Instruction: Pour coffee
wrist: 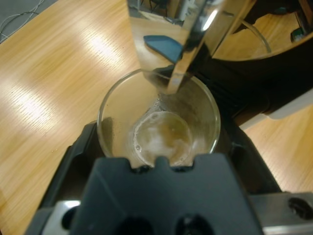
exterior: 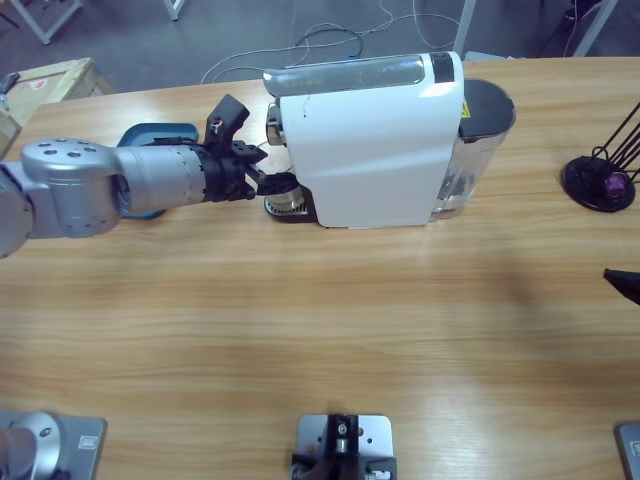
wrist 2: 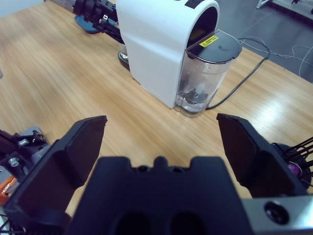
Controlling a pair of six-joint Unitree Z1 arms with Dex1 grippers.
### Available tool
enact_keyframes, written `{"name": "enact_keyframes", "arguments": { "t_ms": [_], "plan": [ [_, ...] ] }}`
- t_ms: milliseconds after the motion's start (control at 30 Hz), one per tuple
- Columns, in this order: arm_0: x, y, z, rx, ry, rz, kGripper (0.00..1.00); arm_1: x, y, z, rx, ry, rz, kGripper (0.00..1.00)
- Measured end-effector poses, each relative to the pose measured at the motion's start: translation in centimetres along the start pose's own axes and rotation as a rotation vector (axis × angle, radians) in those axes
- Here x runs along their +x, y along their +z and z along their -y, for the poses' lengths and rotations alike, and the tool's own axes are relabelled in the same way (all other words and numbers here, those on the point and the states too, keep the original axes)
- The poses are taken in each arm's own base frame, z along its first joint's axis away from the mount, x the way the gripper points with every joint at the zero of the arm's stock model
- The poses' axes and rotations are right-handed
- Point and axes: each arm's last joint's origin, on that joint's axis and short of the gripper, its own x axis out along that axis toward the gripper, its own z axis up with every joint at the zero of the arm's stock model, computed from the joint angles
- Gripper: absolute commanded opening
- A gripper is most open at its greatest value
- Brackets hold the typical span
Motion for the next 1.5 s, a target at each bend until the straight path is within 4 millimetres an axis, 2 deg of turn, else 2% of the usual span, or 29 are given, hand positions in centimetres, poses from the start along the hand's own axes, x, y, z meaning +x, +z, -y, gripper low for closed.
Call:
{"name": "enact_keyframes", "arguments": {
  "t_ms": [300,433,533,600,700,833,900,1167,1200,1233,1267,1300,1500],
  "plan": [
    [-0.8,-1.0,-0.2,-0.015,0.06,-0.008,0.26,0.3,0.0,0.0,-0.001,0.0,-0.013,1.0],
    [-2.9,-2.0,-0.7,-0.034,0.122,-0.018,0.26,0.5,0.0,0.0,-0.002,0.0,-0.024,1.0],
    [-5.2,-2.5,-1.3,-0.062,0.19,-0.005,0.26,0.5,0.0,0.0,-0.002,0.0,-0.026,1.0],
    [-7.0,-2.8,-2.4,-0.12,0.261,0.017,0.26,0.5,0.0,0.0,-0.002,0.0,-0.026,1.0],
    [-9.3,-3.9,-5.0,-0.26,0.388,0.036,0.264,0.5,0.0,0.0,-0.002,0.0,-0.026,1.0],
    [-10.6,-5.2,-7.7,-0.38,0.508,0.032,0.263,0.5,0.0,0.0,-0.002,0.0,-0.027,1.0],
    [-10.6,-5.8,-8.6,-0.415,0.543,0.023,0.264,0.5,0.0,0.0,-0.002,0.0,-0.027,1.0],
    [-6.7,-8.8,-11.1,-0.451,0.649,-0.025,0.274,0.7,0.0,-0.1,-0.003,0.0,-0.035,1.0],
    [-6.5,-9.0,-11.4,-0.453,0.666,-0.008,0.396,0.7,0.0,-0.1,-0.003,0.0,-0.036,1.0],
    [-6.4,-9.3,-11.6,-0.456,0.684,0.004,0.723,0.7,0.0,-0.1,-0.003,0.0,-0.037,1.0],
    [-6.4,-9.6,-11.8,-0.458,0.698,0.012,0.946,0.8,0.0,-0.1,-0.003,0.0,-0.038,1.0],
    [-6.4,-9.8,-11.9,-0.461,0.707,0.017,0.989,0.8,0.0,-0.1,-0.003,0.0,-0.039,1.0],
    [-6.7,-11.0,-11.3,-0.46,0.711,0.04,0.991,0.8,0.0,-0.1,-0.004,0.0,-0.041,1.0]
  ]
}}
